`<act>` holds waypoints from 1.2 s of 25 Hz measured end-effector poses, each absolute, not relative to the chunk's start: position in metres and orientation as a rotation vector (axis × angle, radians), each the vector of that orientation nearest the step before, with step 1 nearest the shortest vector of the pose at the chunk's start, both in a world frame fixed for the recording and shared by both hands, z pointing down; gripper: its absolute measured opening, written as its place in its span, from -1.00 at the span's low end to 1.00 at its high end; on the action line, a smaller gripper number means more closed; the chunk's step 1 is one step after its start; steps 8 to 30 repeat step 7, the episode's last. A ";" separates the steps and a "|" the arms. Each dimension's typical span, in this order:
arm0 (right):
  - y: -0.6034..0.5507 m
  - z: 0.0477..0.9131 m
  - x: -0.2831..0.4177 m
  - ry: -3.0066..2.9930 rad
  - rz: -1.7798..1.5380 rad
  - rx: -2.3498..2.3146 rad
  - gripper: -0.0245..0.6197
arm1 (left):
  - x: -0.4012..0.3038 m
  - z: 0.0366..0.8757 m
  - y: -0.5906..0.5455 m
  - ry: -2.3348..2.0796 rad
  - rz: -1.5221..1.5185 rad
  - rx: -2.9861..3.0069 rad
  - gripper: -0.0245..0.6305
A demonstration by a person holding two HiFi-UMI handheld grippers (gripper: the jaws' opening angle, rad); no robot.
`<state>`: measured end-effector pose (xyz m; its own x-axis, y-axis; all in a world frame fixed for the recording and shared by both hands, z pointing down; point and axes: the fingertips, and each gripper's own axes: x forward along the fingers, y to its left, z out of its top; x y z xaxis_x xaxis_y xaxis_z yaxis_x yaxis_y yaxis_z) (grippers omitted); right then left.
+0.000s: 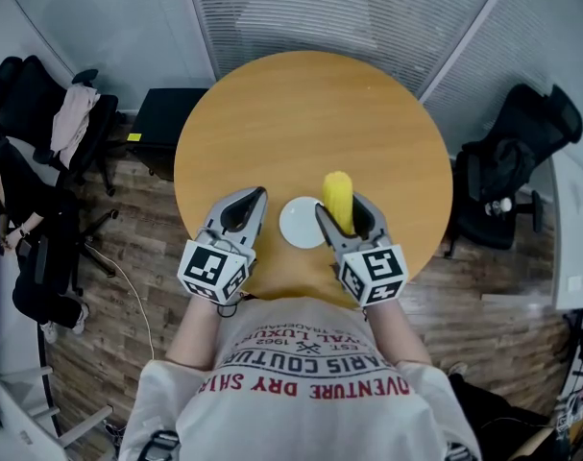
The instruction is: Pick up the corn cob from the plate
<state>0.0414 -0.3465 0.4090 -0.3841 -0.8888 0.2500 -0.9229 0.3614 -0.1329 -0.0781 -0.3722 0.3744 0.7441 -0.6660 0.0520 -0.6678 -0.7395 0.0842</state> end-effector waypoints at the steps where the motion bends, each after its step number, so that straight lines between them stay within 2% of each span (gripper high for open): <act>1: -0.346 0.409 0.041 -2.478 0.383 1.660 -0.11 | -0.078 0.375 -0.372 -1.089 0.032 2.841 -0.83; 30: -0.352 0.412 0.041 -2.480 0.397 1.656 -0.11 | -0.076 0.379 -0.377 -1.086 0.058 2.842 -0.83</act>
